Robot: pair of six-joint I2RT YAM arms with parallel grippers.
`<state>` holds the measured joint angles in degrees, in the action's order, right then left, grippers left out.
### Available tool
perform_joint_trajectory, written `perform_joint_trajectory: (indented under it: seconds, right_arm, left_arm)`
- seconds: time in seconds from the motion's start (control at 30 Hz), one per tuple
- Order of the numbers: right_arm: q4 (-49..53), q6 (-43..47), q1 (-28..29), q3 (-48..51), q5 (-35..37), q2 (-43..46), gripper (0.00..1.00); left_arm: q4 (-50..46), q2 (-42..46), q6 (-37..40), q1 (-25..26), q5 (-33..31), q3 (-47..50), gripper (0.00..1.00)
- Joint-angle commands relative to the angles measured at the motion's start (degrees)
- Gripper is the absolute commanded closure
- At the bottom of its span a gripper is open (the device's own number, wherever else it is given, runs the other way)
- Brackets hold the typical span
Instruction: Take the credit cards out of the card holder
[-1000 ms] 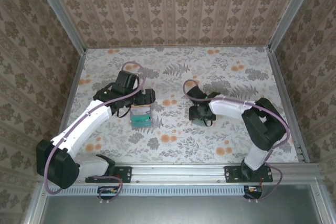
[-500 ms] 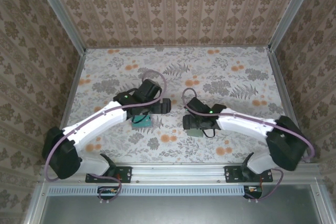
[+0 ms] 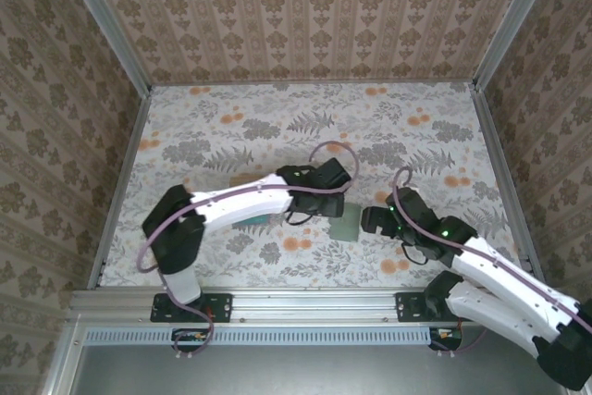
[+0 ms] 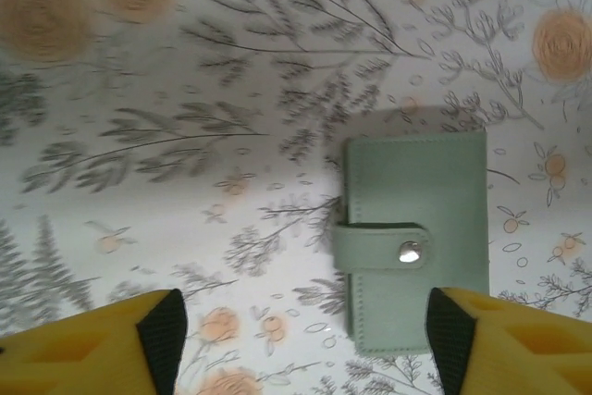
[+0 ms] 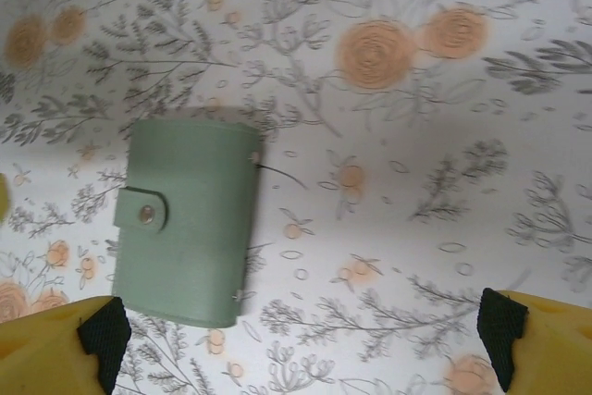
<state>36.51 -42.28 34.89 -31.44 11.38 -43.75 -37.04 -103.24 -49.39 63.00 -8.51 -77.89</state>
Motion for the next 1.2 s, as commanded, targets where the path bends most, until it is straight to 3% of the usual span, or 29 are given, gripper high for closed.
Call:
perform_joint_trajectory:
  seconds: [0.0, 0.23, 1.0, 1.1, 1.17]
  right_arm:
    - [5.86, -1.11, -2.11, 2.00, -0.37, 4.64, 0.00]
    - [8.14, -1.66, -4.13, 4.19, -2.09, 10.04, 0.00]
    - [7.78, -1.58, -4.22, 4.63, -2.94, 10.01, 0.00]
    - [7.63, -1.58, -4.22, 4.72, -3.12, 10.04, 0.00]
    - [7.41, -1.51, -4.22, 4.82, -3.50, 9.99, 0.00]
  left_arm:
    - [-4.21, -4.60, -1.16, 1.56, 0.58, -4.97, 0.38]
    - [-6.81, -10.84, -0.19, 2.82, 1.05, -9.03, 0.54]
    - [-8.73, -17.51, 3.00, 3.98, 2.54, -14.36, 0.57]
    - [-8.99, -18.03, 3.41, 3.89, 2.45, -14.67, 0.68]
    - [-9.36, -18.31, 3.60, 3.81, 2.31, -15.01, 0.82]
